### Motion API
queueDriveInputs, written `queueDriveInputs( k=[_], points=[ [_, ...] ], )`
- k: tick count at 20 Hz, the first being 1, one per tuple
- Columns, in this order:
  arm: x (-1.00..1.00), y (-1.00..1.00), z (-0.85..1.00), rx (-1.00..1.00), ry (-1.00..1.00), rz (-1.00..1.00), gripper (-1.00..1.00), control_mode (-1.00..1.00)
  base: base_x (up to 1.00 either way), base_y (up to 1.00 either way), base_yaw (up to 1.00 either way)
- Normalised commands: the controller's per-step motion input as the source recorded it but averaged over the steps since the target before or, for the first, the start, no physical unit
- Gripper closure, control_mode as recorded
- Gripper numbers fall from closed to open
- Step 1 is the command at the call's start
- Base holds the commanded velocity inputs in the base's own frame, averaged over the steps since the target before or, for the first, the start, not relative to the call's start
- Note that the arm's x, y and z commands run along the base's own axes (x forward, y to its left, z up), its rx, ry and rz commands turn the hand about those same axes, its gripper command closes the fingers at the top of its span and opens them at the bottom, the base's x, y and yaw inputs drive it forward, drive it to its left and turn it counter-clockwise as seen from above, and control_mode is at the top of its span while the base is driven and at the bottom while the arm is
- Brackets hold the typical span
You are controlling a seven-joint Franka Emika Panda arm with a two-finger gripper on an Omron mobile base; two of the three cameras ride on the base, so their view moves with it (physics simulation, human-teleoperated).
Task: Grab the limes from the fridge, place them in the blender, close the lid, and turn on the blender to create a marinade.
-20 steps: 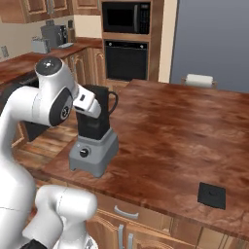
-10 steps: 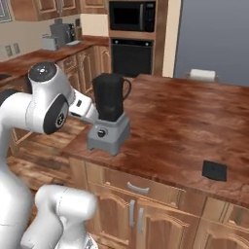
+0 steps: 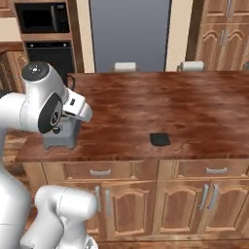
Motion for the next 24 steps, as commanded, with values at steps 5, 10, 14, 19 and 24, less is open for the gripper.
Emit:
queueDriveInputs(
  k=[5,10,14,19,24],
  points=[
    [0.0,0.0,0.0,0.0,0.0,0.0,-1.0,1.0,0.0,-0.15,-0.88],
    [0.0,0.0,0.0,0.0,0.0,0.0,-1.0,1.0,0.0,-0.3,-0.83],
    [0.0,0.0,0.0,0.0,0.0,0.0,-1.0,1.0,0.03,-0.91,-0.69],
    [0.0,0.0,0.0,0.0,0.0,0.0,-1.0,1.0,0.54,-0.89,-0.5],
    [0.0,0.0,0.0,0.0,0.0,0.0,-1.0,1.0,1.0,0.33,-0.33]
  ],
)
